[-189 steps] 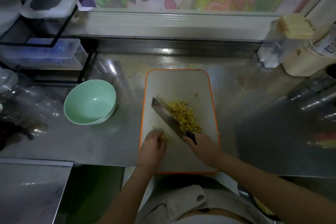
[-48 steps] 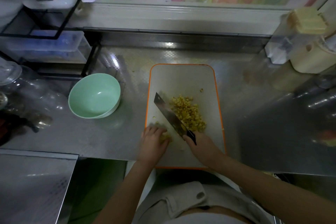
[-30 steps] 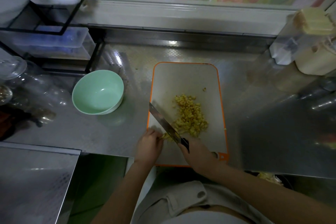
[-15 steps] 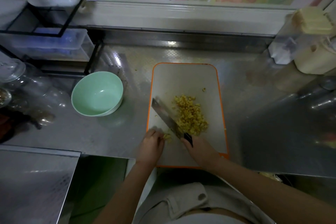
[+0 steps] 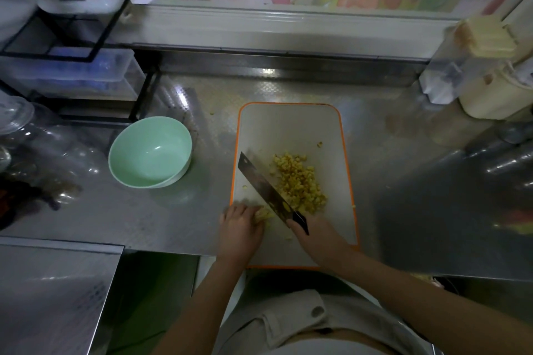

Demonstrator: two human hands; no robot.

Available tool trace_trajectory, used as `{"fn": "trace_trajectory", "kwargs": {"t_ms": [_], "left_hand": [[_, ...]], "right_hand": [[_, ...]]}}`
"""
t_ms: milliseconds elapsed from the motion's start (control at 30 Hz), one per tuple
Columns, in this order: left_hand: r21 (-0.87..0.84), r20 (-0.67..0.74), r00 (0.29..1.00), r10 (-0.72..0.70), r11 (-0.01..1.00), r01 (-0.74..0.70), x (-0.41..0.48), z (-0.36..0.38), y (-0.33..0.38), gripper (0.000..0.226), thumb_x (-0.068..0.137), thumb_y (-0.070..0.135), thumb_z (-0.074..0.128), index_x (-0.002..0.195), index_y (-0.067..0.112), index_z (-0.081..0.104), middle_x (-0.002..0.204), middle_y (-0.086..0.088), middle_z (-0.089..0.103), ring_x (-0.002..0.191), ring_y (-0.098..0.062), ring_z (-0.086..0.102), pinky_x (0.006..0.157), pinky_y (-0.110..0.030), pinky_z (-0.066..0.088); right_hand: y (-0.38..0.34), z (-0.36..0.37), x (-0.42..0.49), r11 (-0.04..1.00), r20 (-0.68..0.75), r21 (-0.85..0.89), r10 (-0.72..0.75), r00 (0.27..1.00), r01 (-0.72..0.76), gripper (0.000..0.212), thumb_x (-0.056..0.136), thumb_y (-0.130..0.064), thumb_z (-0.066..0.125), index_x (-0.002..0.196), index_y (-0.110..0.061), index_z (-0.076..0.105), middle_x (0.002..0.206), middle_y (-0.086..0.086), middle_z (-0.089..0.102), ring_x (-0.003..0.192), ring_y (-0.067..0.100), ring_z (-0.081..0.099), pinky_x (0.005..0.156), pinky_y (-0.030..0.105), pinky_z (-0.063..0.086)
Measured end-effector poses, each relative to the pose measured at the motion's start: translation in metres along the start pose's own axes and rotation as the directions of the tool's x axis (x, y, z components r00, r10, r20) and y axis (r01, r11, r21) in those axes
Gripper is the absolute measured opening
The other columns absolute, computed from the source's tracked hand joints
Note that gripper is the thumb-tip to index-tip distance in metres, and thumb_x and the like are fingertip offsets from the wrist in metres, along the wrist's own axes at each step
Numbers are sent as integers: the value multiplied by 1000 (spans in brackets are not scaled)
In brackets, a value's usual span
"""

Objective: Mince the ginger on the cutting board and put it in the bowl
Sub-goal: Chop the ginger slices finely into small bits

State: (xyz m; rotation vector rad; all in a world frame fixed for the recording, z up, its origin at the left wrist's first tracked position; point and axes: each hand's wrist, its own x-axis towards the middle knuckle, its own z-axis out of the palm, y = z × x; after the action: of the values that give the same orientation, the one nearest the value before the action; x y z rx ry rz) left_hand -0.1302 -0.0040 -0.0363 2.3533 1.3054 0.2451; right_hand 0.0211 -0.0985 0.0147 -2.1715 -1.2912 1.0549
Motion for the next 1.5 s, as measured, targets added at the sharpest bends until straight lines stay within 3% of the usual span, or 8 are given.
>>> {"fn": "trace_trajectory", "kwargs": {"t_ms": [133, 300, 700, 800, 1000, 1167, 1300, 1500], "left_hand": [[-11, -4, 1000, -27, 1000, 27, 0, -1, 0, 8, 76, 12, 71, 83, 16, 71, 84, -5, 63, 89, -31, 58, 75, -36, 36], [-33, -25, 1000, 7, 999, -8, 1, -1, -1, 12, 70, 7, 74, 75, 18, 71, 78, -1, 64, 79, -28, 59, 70, -30, 31], [-52, -32, 998, 52, 997, -54, 3, 1, -4, 11, 66, 11, 60, 68, 18, 68, 69, 0, 60, 70, -28, 58, 62, -34, 44], [-29, -34, 997, 72, 997, -73, 3, 0, -4, 9, 64, 13, 61, 67, 18, 68, 68, 1, 61, 68, -27, 59, 59, -34, 45], [-32, -38, 997, 64, 997, -66, 1, -2, -2, 12, 66, 11, 68, 74, 18, 71, 73, 0, 65, 70, -28, 61, 62, -34, 46], [-18, -66, 998, 18, 1000, -19, -4, -4, -4, 11, 68, 17, 70, 78, 15, 67, 78, -5, 63, 75, -31, 62, 66, -37, 49], [35, -25, 999, -30, 999, 31, -5, -6, -4, 12, 66, 14, 78, 68, 17, 68, 75, -4, 60, 74, -30, 59, 65, -34, 41], [21, -4, 999, -47, 999, 47, -3, -3, -8, 3, 75, 16, 72, 73, 17, 70, 79, -4, 62, 83, -29, 57, 69, -33, 38]], "right_hand": [[-7, 1, -3, 1000, 39, -26, 1, 999, 0, 33, 99, -29, 43, 67, -22, 39, 61, -7, 39, 52, 2, 38, 52, 21, 28], [-4, 8, 0, 998, 56, -39, 42, 998, -40, 23, 99, -32, 42, 89, -13, 52, 73, 0, 50, 65, 14, 48, 51, 25, 31], [5, 17, 19, 1000, 68, -10, 21, 997, -20, 21, 99, -31, 42, 87, -15, 50, 78, 2, 52, 70, 15, 50, 60, 24, 32], [3, 17, 24, 1000, 34, -11, -19, 999, 19, 28, 99, -31, 42, 87, -9, 56, 75, 2, 53, 65, 13, 49, 56, 23, 33], [1, 6, 17, 999, -26, -3, -48, 998, 48, 36, 98, -30, 45, 64, -28, 35, 58, -9, 39, 48, 3, 37, 45, 16, 34], [-1, 2, 5, 1000, 13, 7, -10, 1000, 10, 26, 98, -32, 44, 84, -12, 54, 68, -3, 48, 54, 0, 41, 49, 15, 34], [-4, 5, -2, 999, 61, -47, -8, 998, 11, 34, 99, -30, 43, 65, -27, 38, 61, -9, 40, 52, 1, 38, 46, 14, 34], [7, 26, 4, 999, 37, -54, 9, 999, -7, 22, 98, -33, 43, 87, -16, 50, 66, -8, 42, 55, 1, 39, 46, 16, 28]]}}
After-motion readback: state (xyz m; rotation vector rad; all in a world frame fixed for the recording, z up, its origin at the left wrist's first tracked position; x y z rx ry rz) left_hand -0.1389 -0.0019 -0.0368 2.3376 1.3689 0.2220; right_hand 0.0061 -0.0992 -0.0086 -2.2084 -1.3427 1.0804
